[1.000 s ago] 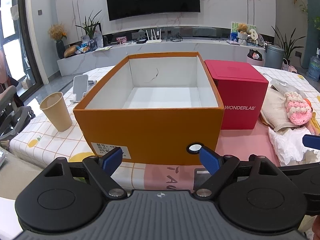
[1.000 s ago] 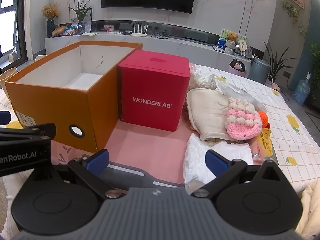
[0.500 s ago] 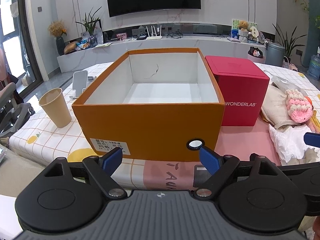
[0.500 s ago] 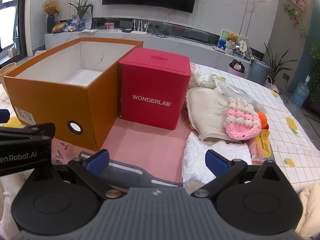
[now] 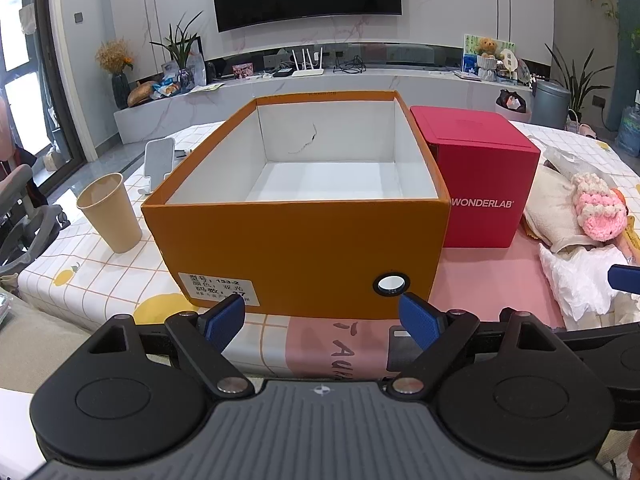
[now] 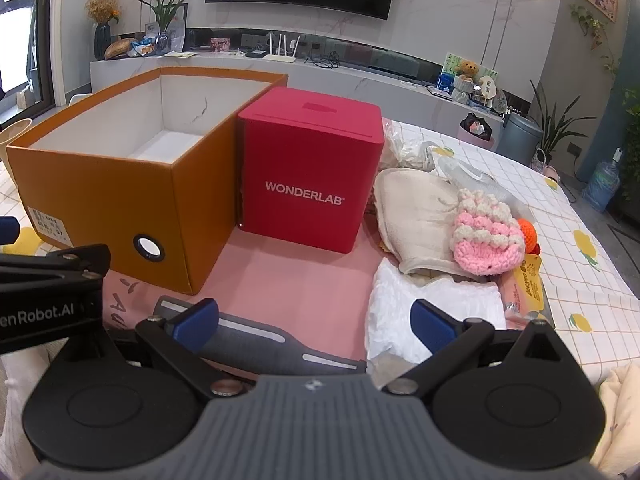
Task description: Organize soft objects
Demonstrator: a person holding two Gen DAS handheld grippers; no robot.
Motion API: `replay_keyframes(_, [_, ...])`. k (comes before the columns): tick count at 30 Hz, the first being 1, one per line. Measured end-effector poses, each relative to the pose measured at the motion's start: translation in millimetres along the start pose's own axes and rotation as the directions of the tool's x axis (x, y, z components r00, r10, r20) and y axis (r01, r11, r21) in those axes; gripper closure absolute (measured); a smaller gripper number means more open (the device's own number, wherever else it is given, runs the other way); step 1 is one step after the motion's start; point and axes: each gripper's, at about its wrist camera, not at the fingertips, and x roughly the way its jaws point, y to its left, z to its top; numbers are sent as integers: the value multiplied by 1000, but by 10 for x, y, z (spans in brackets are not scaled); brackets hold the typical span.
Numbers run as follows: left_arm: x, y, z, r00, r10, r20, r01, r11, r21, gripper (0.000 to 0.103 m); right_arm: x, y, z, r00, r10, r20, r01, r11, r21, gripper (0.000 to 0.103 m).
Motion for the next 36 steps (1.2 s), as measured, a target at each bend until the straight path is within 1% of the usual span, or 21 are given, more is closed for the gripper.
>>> replay_keyframes(9, [24, 7, -10, 1000, -5, -11, 5, 1000, 1, 1, 3, 32, -7, 1000, -15, -3, 15, 1000, -23, 3])
replay_keyframes(14, [11, 10, -4, 1000, -7, 6, 7, 1000, 2, 1, 7, 25, -5, 1000, -10, -3, 10, 1000, -20, 3])
replay_keyframes(18, [-55, 30, 49, 999, -37, 22, 38, 999, -17, 1, -15, -74, 8, 1000, 16, -6, -16, 999, 47, 3])
replay_keyframes(21, [-111, -5, 127, 998, -51, 29, 51, 999, -11, 1, -44, -207, 15, 1000, 3, 1, -4, 994, 110, 3])
replay_keyframes(24, [-153, -87, 214, 996, -61, 70, 61, 998, 7, 1, -14, -450, 7, 999, -44, -17, 46, 981, 191, 3])
replay_keyframes(26, [-138, -164, 265, 994, -78, 76, 77, 997, 25, 1, 12, -695, -24, 997, -64, -38, 72, 962, 262, 3])
replay_keyframes(29, [-42, -308, 296, 991, -128, 42, 126, 991, 45, 1, 42, -1143, -39, 991, -110, -78, 132, 917, 376, 3])
replay_keyframes(30, [-7, -364, 293, 989, -145, 26, 144, 989, 46, 1, 40, -1335, -19, 989, -121, -86, 146, 895, 421, 3])
replay_keyframes(33, [123, -596, 275, 978, -206, -28, 207, 976, 71, 1, -3, -1782, 62, 983, -161, -91, 185, 848, 496, 3])
replay_keyframes(36, [223, -890, 229, 956, -288, -65, 293, 951, 98, 1, -3, -2112, 126, 976, -185, -118, 219, 838, 500, 3])
